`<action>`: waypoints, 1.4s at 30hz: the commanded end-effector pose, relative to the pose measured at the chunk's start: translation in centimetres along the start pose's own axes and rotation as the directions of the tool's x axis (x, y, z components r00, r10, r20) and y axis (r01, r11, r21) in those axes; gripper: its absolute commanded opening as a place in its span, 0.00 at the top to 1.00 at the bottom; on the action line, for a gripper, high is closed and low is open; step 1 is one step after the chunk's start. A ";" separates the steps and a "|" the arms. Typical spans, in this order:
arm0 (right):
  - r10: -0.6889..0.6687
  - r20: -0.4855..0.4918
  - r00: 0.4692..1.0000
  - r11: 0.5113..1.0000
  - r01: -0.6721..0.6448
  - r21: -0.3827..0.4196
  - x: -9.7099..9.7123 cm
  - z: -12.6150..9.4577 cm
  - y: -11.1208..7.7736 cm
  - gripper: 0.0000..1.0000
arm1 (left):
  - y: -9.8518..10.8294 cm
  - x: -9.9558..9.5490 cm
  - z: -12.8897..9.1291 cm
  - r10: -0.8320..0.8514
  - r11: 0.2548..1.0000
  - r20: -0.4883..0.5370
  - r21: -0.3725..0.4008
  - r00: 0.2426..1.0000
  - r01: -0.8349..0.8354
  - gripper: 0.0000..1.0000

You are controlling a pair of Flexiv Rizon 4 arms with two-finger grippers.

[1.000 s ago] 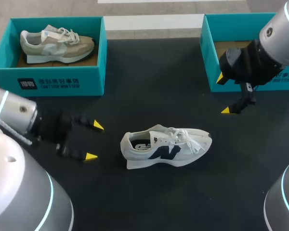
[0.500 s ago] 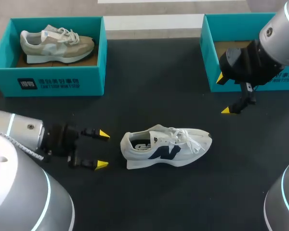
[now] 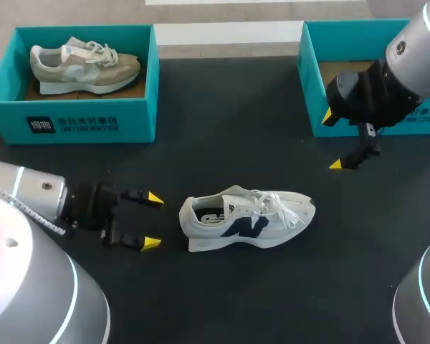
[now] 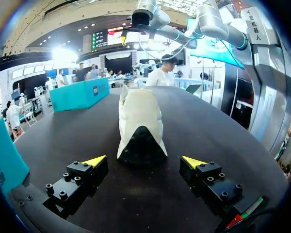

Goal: Take the shoe out of the shoebox, open the shoe tongue, remove and reinsert the insole, then place the shoe into the shoebox

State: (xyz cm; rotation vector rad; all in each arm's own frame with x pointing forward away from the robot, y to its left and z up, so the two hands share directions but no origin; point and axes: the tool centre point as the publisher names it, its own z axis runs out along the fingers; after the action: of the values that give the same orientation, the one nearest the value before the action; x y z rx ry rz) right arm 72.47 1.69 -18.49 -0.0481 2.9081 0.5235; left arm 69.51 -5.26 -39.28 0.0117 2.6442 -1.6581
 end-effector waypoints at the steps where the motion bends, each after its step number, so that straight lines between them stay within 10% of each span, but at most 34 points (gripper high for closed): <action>1: 0.000 -0.002 1.000 1.000 0.000 0.002 -0.1 0.2 0.1 0.00 | 0.0 0.1 0.0 0.000 1.000 0.003 -0.001 1.000 0.000 0.00; 42: 0.000 -0.002 1.000 1.000 0.000 0.002 -0.1 0.2 0.1 0.00 | -1.9 -0.2 9.3 0.018 1.000 0.084 0.015 0.996 -0.020 0.00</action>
State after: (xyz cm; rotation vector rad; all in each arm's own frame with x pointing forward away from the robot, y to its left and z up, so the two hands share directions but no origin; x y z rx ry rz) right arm 72.47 1.69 -18.49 -0.0480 2.9081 0.5235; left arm 69.59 -13.63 -41.10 -0.0292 2.5596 -1.6431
